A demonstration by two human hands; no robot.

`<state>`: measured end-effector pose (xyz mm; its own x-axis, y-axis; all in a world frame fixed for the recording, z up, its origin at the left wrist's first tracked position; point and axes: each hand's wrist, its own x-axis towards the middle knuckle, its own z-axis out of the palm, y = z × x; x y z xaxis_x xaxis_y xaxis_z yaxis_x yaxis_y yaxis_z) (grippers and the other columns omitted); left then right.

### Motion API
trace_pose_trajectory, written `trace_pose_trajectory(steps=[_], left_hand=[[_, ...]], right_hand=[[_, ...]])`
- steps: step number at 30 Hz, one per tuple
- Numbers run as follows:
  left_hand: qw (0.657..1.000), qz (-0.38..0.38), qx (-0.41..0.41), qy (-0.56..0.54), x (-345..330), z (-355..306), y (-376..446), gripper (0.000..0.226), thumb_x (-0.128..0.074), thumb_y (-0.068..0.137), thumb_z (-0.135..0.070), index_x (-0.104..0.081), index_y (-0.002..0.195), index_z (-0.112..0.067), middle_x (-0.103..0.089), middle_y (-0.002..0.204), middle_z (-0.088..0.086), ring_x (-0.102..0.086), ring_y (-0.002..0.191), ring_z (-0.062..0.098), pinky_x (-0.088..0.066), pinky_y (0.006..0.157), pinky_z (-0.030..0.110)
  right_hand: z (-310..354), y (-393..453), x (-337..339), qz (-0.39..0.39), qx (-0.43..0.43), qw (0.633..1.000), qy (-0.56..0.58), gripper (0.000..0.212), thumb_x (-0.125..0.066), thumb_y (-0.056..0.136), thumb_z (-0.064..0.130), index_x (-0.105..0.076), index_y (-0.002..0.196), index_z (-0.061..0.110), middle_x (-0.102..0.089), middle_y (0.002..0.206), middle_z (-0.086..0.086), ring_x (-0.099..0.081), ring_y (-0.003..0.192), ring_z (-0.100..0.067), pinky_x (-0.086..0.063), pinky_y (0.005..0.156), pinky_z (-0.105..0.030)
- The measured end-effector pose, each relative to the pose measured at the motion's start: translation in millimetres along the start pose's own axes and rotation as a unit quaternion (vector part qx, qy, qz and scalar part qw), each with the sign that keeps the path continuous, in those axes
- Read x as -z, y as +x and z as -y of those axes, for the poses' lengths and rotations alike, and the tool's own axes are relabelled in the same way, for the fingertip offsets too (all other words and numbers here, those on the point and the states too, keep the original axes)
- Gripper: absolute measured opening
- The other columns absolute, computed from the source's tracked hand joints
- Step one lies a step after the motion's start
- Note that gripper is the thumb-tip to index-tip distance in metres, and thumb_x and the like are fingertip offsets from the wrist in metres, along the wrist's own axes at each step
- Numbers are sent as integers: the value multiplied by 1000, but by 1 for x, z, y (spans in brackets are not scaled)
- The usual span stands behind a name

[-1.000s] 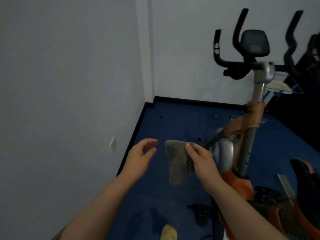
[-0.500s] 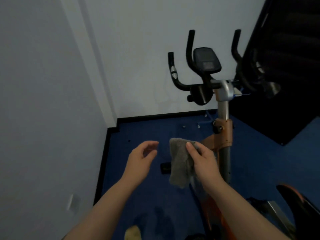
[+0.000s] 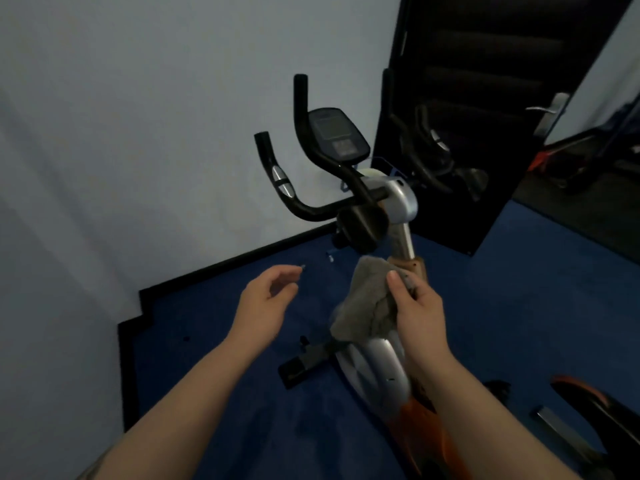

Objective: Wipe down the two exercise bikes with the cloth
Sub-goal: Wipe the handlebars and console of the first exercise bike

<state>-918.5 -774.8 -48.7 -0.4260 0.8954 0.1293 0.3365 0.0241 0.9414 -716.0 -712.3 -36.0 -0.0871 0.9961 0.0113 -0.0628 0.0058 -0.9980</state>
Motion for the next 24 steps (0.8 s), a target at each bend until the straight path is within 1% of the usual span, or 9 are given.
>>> trace_pose_trajectory(steps=[3,6,10,13,15,18,19,22,24], left_hand=[[1000,19,-6,-18,-17,-2,21,26,-58,94,-5,-67,111,-23,-67,111,-12,-59,103,-5,-44,82,3],[999,30,-16,-34,-33,-8,42,26,-57,94,-5,-67,112,-19,-67,110,-12,-59,102,-6,-44,81,3],[998,-1,-23,-53,-47,-12,67,26,-57,94,-4,-67,110,-21,-66,107,-13,-58,98,-10,-42,81,2],[998,-30,-27,-51,-57,-14,86,27,-56,94,-5,-65,108,-26,-65,105,-16,-57,95,-12,-41,80,1],[997,-51,-26,-49,-63,-17,97,27,-56,95,-6,-64,108,-28,-64,105,-17,-57,95,-13,-41,80,1],[996,-68,-31,-50,-73,-19,110,26,-56,95,-8,-65,113,-24,-65,109,-12,-58,97,-9,-42,82,3],[996,-69,-34,-51,-77,-19,113,25,-55,96,-9,-65,115,-22,-65,111,-11,-58,99,-8,-43,82,4],[996,-63,-36,-53,-86,-17,117,26,-55,97,-16,-64,120,-23,-64,115,-11,-57,103,-8,-43,83,5],[995,-66,-35,-63,-91,-14,112,28,-54,98,-19,-62,124,-25,-62,118,-14,-56,106,-11,-42,83,3]], right_hand=[[5,17,1,-30,8,999,-22,18,-58,97,24,-69,108,17,-69,106,-5,-67,99,-17,-56,82,-29],[18,41,-1,-42,36,997,-47,12,-59,96,26,-69,103,24,-71,100,-1,-68,95,-17,-57,83,-36],[30,76,-11,-15,87,993,-84,10,-60,96,23,-64,100,32,-70,100,3,-67,94,-11,-57,85,-36],[22,105,-20,26,114,984,-131,14,-60,95,21,-64,108,26,-68,105,3,-65,98,-11,-55,88,-40],[14,119,-22,66,150,966,-198,17,-60,94,15,-62,110,22,-64,103,10,-60,95,0,-53,88,-30],[2,134,-21,94,244,908,-326,34,-61,93,12,-57,124,23,-52,115,10,-44,99,9,-44,84,-10],[-2,138,-19,93,270,892,-350,38,-61,92,12,-56,128,23,-50,120,7,-43,104,5,-45,86,-13],[-15,147,-17,89,316,858,-394,33,-54,96,24,-61,128,19,-55,123,-1,-53,109,-17,-52,86,-39],[-23,139,-15,111,326,846,-406,43,-44,97,40,-60,131,20,-57,126,-1,-52,112,-17,-50,90,-36]])
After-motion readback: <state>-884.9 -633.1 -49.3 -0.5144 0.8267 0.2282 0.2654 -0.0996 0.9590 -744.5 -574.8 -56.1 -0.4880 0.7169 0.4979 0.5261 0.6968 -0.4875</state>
